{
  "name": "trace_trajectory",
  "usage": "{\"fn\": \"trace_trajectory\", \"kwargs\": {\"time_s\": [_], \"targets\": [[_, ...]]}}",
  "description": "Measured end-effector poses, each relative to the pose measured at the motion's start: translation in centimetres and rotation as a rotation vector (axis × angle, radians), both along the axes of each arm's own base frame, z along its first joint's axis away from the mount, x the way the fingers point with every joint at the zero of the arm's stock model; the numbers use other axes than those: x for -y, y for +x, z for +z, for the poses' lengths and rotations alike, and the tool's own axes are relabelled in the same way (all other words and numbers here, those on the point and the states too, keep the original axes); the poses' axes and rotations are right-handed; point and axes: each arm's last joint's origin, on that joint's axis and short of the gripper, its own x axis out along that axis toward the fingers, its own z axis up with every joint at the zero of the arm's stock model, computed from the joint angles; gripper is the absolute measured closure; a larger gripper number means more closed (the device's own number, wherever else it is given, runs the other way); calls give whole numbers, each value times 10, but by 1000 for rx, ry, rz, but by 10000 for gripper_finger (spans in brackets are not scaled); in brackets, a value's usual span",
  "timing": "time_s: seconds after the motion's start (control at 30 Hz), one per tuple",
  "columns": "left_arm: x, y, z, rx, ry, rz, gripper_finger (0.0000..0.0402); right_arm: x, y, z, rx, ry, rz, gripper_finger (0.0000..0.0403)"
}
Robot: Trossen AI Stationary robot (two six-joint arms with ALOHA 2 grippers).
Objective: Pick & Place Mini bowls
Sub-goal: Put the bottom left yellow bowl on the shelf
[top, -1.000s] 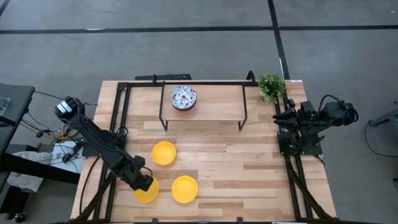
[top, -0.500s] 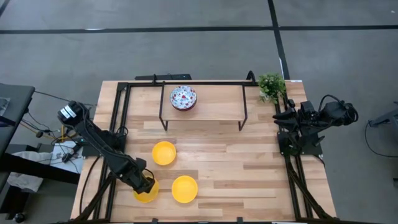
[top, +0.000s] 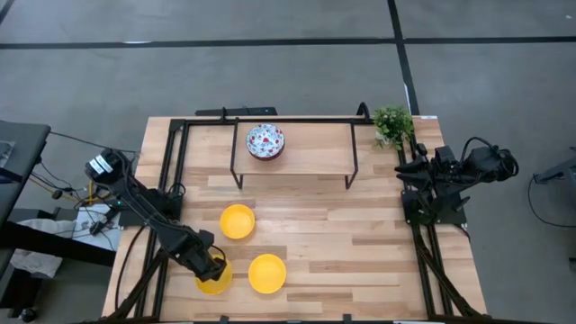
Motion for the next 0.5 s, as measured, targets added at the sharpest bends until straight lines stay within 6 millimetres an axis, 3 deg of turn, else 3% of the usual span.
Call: {"fn": "trace_trajectory", "kwargs": {"time_s": [0.13, 0.27, 0.5], "targets": [[-1, -7, 12, 27, -30, -23, 397, 0, 0, 2, 17, 8, 0, 306], [-5, -16, 37, 107, -125, -16, 398, 0, 0, 3, 29, 51, 2, 306], [-26, -22, 107, 580, -189, 26, 399, 0, -1, 7, 65, 135, 7, 306]]}}
